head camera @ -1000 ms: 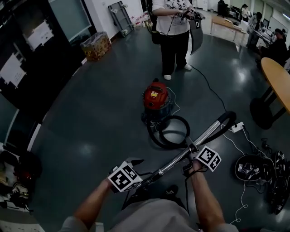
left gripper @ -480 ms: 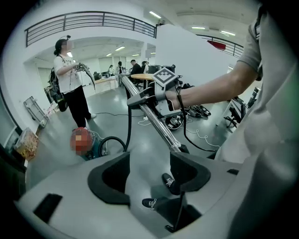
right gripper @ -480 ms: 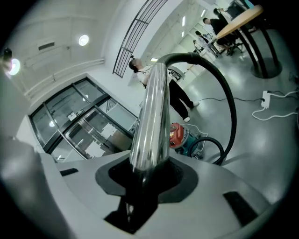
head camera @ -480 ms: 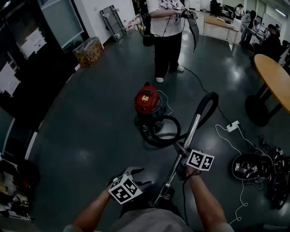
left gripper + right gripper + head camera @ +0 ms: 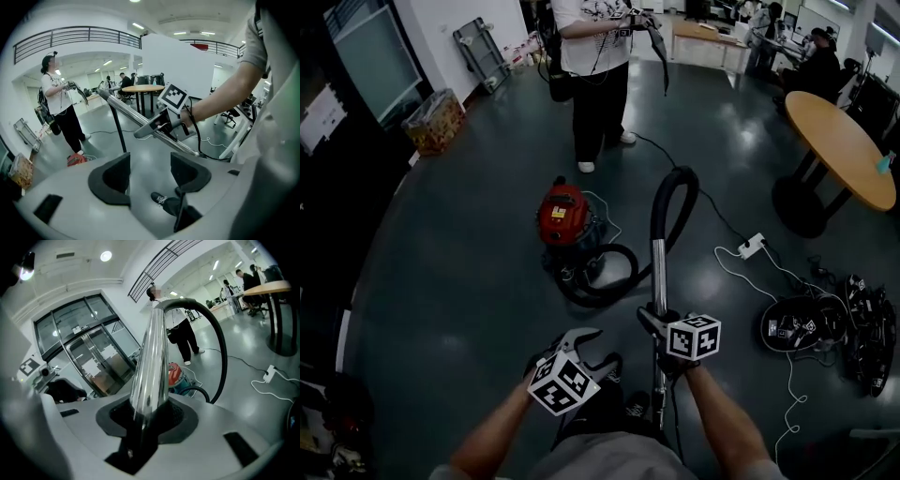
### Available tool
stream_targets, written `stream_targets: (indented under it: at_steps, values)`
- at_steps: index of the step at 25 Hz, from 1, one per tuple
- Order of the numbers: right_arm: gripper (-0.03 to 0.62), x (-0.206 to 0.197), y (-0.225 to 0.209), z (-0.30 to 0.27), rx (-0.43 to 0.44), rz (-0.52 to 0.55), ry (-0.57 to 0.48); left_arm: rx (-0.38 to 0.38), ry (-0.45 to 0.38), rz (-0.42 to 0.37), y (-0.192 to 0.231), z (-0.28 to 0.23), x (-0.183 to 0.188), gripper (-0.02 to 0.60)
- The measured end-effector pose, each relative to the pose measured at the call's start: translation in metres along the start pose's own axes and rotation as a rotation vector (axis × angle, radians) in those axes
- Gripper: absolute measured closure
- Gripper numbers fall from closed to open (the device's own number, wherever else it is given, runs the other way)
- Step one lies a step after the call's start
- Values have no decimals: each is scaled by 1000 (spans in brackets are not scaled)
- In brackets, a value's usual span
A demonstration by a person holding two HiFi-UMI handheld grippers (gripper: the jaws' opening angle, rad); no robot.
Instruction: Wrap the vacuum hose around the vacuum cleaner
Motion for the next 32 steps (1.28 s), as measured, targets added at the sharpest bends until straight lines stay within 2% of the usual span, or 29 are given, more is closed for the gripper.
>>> stream_targets:
  at_steps: [4,11,16,19,24,29,32]
  values:
    - [467,7,-9,-9,-39,62,27,2,-40,-98,46,-17,23,302]
    - [470,17,-20,-28,-84,208,138,-7,-77,-279,120,-46,63,302]
    - [473,19,-23,-40,-111,310,234,-9,-89,-461,157,-59,86,302]
    - [473,19,-21,-45,-121,357,296,-65,-73,-566,166,-63,90,302]
    - [473,26,-20,-43,-126,438,397,-171,10,-741,168,-72,83,302]
    - [473,29,-30,-35,-148,532,514,-269,67,-865,158,-88,89,302]
    - [473,30,-36,-27,-131,590,574,-350,139,-906,145,-108,88,302]
Point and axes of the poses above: the fingertips, and each gripper's own axes: z backward along the fingers, y to its left, x out of its top, the point moved 2 cm from there along z, backward along the fingers, and after that the axes turned 9 degrees about -z, right-handed, at the moved point
